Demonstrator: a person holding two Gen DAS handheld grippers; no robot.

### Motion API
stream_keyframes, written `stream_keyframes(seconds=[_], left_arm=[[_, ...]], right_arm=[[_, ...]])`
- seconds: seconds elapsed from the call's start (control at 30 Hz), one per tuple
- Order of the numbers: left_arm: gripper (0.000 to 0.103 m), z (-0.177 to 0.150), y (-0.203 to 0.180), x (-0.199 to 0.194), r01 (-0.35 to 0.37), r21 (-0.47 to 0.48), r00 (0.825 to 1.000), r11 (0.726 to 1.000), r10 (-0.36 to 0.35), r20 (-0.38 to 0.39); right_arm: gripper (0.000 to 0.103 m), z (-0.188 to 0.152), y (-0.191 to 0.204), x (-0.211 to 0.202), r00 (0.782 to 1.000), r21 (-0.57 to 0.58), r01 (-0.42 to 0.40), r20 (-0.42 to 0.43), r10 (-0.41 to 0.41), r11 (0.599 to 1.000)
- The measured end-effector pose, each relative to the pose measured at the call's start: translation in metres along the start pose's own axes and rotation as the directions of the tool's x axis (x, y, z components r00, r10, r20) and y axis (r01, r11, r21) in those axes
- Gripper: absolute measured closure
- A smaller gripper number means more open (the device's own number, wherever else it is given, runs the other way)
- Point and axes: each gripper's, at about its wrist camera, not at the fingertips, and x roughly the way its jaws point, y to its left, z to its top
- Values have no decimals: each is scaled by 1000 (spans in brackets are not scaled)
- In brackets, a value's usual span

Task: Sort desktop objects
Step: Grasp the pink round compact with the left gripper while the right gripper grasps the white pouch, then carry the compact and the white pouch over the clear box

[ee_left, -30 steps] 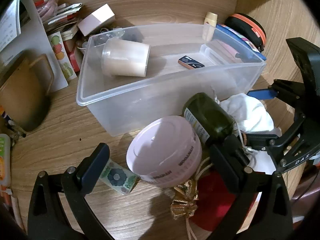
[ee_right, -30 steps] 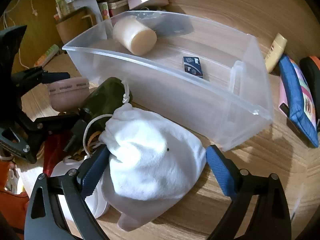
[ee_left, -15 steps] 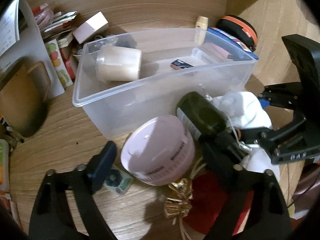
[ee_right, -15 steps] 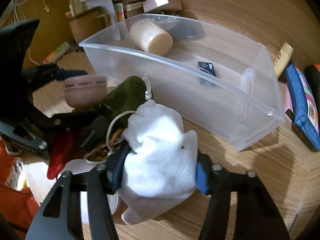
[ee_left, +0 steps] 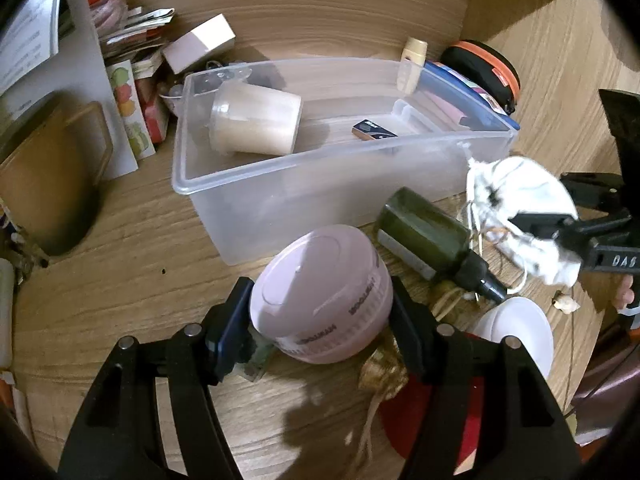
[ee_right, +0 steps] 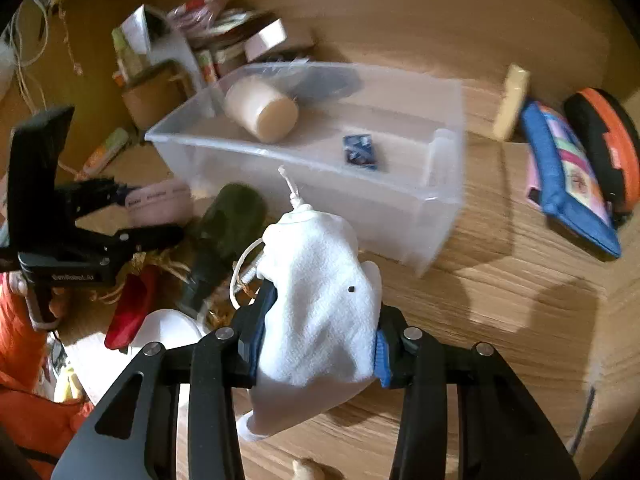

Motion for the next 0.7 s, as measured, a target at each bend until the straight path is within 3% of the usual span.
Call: stream_keyframes(seconds=[0.27,0.7], left_arm=[[38,1,-1,-11,12,-13,999,1000,-11,30],[38,6,7,-37,16,-51,995,999,-11,100]], right_arm=[[65,5,-4,-24,998,14,14,60,-15,1000],[65,17,11,-52,987,-71,88,142,-77,994]])
